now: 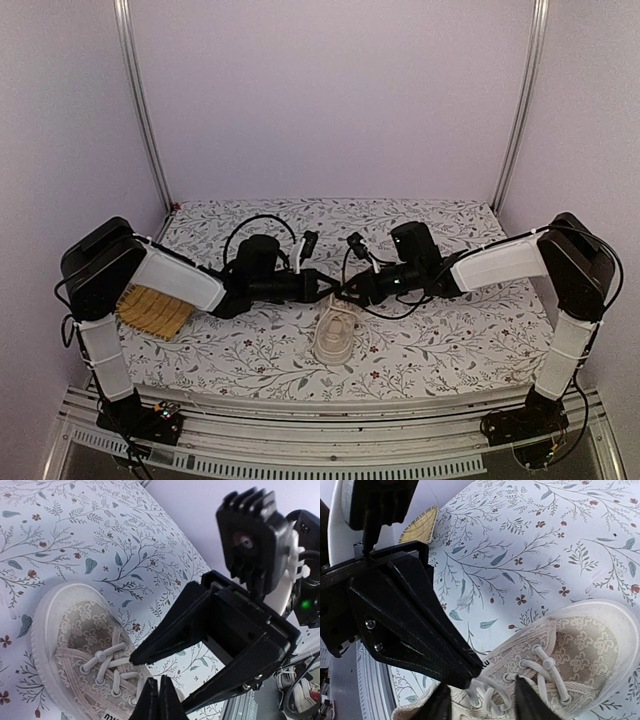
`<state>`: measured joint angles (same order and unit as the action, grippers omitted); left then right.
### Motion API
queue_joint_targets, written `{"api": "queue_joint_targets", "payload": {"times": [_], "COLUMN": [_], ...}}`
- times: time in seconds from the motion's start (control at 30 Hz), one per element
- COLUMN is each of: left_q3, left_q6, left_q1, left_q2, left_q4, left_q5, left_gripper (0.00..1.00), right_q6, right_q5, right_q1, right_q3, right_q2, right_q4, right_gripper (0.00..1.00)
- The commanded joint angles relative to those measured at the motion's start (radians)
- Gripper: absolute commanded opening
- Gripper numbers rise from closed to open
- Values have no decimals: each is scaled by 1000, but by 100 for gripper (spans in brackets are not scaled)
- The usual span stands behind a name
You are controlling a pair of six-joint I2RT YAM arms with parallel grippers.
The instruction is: Tie the shoes
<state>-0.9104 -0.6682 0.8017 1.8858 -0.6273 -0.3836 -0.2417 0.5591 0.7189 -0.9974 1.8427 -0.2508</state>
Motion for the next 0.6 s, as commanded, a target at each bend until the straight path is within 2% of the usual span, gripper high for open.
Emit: {"api": "queue_joint_targets", "payload": {"times": [0.0, 0.13, 0.23, 0.57], "left_q3": [40, 62, 70, 89], "left_q6": [-14, -28, -30, -36], "left_q1": [16, 16, 17, 17], "left_q2": [-35, -56, -65, -89], "left_q4": [-33, -71, -76, -84], "left_q5": [34, 53, 63, 75], "left_gripper": [0, 0, 0, 0], "right_q6": [56, 104, 111, 76], "right_q5": [-111, -94, -27, 43], "right_q1": [-5, -5, -2, 9], "right_q3": [-9, 46, 126, 207], "right_q2": [-102, -162, -188, -119], "right_q4": [55, 85, 29, -97], "right_gripper": [57, 62, 63, 61]}}
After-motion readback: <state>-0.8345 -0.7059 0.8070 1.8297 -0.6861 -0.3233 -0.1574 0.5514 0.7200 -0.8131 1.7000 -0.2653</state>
